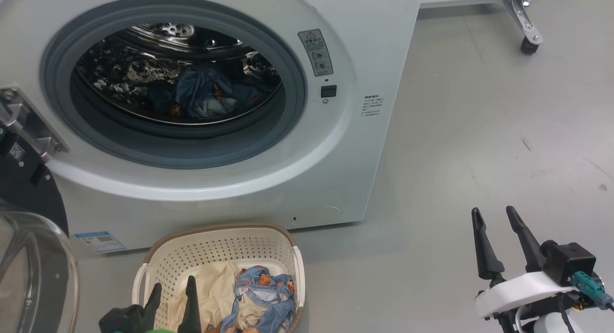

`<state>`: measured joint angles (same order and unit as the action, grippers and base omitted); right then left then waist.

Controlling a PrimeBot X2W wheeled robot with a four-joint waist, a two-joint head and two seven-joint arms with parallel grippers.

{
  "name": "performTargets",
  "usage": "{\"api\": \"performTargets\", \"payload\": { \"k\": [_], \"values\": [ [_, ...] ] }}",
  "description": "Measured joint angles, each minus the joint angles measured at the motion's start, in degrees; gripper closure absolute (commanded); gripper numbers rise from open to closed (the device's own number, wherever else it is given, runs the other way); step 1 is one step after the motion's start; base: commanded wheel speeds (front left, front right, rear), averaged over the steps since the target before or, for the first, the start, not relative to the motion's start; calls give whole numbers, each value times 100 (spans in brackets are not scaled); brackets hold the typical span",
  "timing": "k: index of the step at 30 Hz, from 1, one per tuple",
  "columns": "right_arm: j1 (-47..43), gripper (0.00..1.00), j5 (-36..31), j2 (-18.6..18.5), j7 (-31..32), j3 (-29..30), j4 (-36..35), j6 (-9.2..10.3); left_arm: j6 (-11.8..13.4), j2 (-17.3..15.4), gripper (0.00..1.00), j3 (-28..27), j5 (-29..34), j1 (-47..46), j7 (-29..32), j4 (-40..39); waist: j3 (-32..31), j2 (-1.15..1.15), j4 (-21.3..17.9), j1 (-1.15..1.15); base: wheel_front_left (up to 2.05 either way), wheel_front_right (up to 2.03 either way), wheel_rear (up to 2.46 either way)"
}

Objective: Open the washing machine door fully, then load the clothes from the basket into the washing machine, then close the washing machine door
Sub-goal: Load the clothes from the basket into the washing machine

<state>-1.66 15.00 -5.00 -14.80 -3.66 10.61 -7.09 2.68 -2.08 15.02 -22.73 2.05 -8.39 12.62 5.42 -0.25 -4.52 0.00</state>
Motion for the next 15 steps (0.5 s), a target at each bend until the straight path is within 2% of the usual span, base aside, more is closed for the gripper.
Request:
{"api": "performTargets", "payload": {
  "k": [15],
  "values": [
    [461, 0, -27, 81, 0, -53, -26, 0, -312, -199, 0, 197, -51, -482, 748, 438, 626, 0, -224, 0, 0, 0, 0]
  ]
}}
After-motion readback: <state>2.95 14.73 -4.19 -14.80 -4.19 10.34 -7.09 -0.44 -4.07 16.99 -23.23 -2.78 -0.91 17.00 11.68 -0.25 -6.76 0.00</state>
